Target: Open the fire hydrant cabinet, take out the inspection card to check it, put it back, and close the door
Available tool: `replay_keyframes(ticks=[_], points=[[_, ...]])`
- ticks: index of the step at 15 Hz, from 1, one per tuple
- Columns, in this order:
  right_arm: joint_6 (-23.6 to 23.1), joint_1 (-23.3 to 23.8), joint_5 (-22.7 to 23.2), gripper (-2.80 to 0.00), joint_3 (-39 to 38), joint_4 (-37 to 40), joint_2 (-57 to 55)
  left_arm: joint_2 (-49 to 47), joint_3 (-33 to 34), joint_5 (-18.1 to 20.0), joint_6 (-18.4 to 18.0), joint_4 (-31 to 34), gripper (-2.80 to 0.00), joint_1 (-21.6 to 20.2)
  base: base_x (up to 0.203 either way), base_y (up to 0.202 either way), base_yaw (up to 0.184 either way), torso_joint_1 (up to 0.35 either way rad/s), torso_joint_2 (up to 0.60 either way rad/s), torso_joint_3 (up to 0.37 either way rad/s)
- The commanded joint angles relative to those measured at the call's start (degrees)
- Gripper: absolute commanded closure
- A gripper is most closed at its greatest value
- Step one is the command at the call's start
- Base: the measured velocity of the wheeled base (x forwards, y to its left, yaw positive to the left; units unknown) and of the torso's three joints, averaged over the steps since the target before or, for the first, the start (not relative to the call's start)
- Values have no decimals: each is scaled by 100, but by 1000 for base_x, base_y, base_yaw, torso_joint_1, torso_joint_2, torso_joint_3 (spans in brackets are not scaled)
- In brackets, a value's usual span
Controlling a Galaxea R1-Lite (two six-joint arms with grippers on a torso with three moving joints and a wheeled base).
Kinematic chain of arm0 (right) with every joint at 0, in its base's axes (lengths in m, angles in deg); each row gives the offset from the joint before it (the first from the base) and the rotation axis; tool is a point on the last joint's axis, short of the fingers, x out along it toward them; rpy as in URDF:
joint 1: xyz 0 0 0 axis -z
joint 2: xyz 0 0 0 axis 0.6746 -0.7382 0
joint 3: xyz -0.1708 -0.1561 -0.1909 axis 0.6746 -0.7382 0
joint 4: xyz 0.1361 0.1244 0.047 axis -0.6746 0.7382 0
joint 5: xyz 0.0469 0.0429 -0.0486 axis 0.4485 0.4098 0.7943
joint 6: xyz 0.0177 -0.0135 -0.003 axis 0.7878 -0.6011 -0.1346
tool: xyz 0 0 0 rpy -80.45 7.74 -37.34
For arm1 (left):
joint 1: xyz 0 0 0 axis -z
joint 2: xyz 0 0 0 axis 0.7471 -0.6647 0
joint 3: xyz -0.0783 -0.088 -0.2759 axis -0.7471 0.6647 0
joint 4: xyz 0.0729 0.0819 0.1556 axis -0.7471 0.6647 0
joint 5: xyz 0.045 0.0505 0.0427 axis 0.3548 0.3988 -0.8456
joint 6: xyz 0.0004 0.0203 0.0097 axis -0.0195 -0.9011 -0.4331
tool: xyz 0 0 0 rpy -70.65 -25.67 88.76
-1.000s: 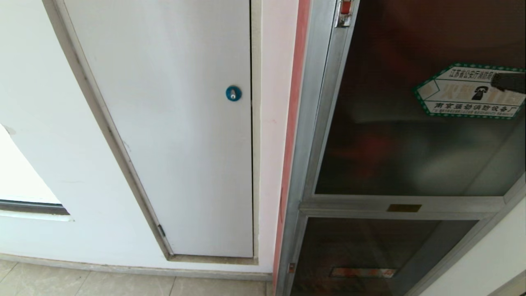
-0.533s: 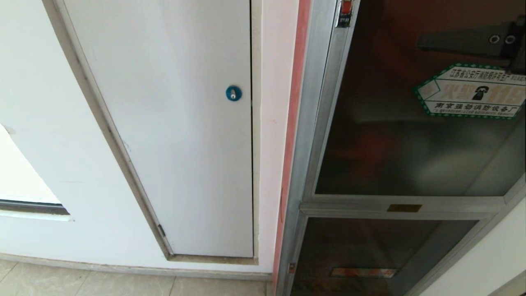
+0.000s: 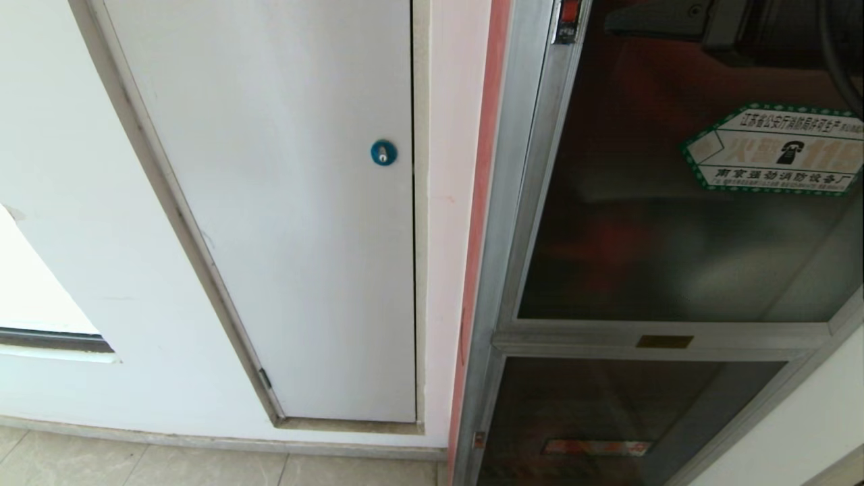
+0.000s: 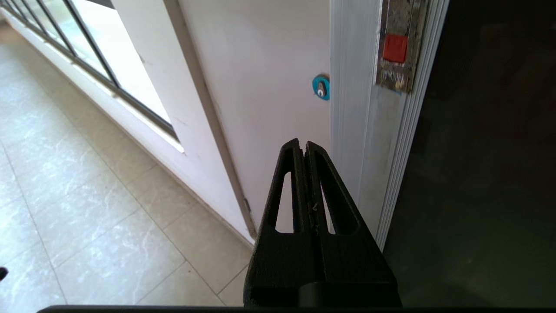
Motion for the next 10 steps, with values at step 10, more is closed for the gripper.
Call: replay_keyframes(ticks=[10], points=[[-16,53,-125,0,1054,-18,-899,-1,79,0,-2,-4,0,-2,0,0,0,0,0,0]])
